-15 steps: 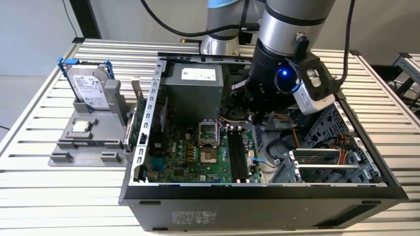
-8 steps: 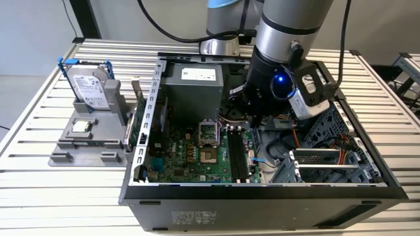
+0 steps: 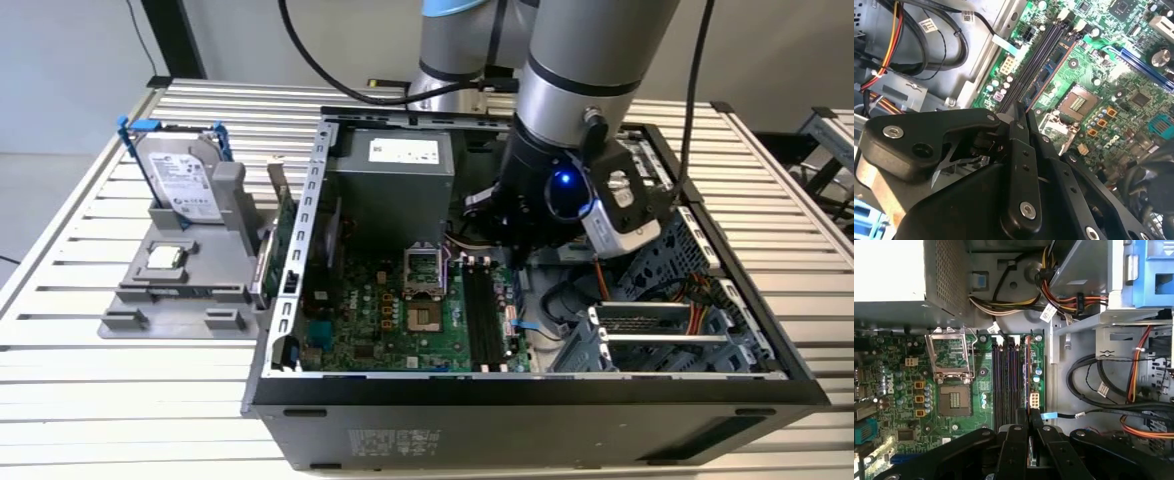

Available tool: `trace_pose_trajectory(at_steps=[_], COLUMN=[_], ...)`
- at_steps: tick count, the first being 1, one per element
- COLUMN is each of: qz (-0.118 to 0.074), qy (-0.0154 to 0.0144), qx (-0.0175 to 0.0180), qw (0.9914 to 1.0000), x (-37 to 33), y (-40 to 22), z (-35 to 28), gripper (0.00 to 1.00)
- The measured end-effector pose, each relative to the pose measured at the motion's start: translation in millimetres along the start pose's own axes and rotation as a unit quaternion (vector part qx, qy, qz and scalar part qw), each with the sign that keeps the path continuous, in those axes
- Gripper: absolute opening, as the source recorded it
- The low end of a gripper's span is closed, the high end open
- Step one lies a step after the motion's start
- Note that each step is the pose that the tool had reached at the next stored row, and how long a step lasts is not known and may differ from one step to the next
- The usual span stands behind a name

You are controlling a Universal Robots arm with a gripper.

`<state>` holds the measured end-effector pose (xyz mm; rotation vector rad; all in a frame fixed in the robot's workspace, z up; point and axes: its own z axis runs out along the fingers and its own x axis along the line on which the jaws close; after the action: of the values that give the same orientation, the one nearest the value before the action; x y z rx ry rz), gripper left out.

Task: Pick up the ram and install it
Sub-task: 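Insert the ram into the slot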

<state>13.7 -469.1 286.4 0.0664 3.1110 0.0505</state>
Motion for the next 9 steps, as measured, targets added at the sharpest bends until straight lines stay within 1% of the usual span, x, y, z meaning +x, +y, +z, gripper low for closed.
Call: trace_pose_trajectory(at_steps=[7, 9], qz=[0.000, 0.000], qy=[0.0000, 0.0000], qx=[0.0000, 0.0000], qw=[1.00000, 1.00000], x=[-6.1, -6.8], y=[-0.1, -0.2], z=[12.9, 16.6], gripper=[0.00, 0.00])
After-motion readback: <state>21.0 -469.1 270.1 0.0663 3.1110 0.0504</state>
